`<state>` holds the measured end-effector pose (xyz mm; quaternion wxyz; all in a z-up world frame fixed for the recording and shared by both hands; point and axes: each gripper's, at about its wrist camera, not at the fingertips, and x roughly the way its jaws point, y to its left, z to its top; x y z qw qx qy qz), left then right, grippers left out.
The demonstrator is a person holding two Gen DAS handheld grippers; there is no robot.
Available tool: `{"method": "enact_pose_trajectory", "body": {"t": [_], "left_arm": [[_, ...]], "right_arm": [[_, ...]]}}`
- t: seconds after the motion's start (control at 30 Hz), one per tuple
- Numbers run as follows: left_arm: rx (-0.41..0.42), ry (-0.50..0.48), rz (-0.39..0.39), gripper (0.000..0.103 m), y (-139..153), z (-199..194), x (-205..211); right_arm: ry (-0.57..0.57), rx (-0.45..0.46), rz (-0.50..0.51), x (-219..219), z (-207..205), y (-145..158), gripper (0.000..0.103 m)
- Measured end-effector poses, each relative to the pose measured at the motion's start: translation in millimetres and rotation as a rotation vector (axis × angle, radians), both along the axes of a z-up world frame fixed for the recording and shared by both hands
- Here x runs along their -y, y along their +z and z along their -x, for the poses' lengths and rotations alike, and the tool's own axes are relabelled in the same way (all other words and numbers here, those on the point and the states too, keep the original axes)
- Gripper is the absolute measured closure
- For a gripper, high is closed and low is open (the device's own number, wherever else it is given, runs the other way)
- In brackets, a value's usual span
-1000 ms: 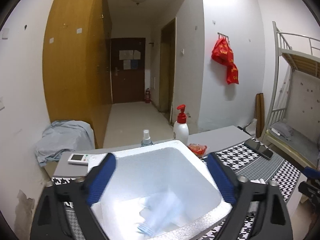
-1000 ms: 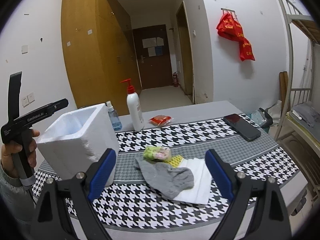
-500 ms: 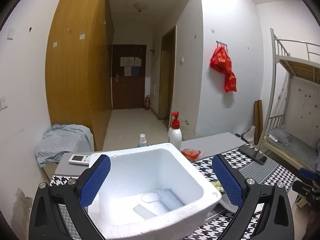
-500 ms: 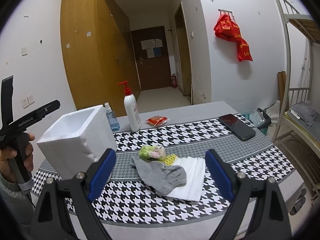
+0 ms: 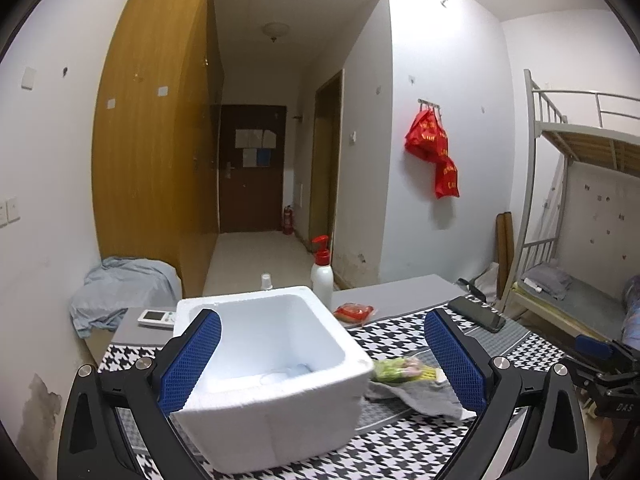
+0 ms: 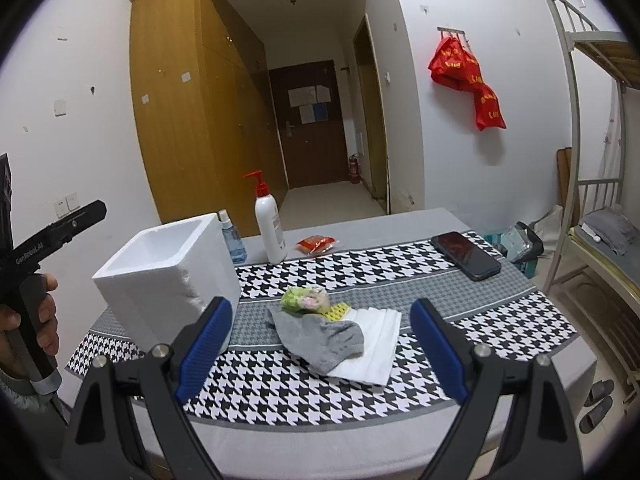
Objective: Organize soft objects
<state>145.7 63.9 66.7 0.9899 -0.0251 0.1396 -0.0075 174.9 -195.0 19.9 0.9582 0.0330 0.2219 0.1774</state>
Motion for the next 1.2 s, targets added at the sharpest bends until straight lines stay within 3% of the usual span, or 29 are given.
{"method": "enact_pose_trajectory", "body": {"t": [0.6, 0.93, 1.2], "left_arm": [[-0.001, -0.032, 0.020, 0.001, -28.0, 31.8, 77.6], [-0.017, -0.121, -0.017, 0.001, -54.2, 28.1, 101.3], [-0.038, -0.190, 0.009, 0.001, -73.6, 18.7, 101.7]], "right_arm": [[0.029, 0.009, -0.013, 43.0, 24.9, -16.1, 0.008], [0.016, -0.026, -0.020, 54.1, 14.5, -32.9, 0.008], [-0.030, -0.045, 0.009, 48.2, 7.5, -47.1, 0.008]]}}
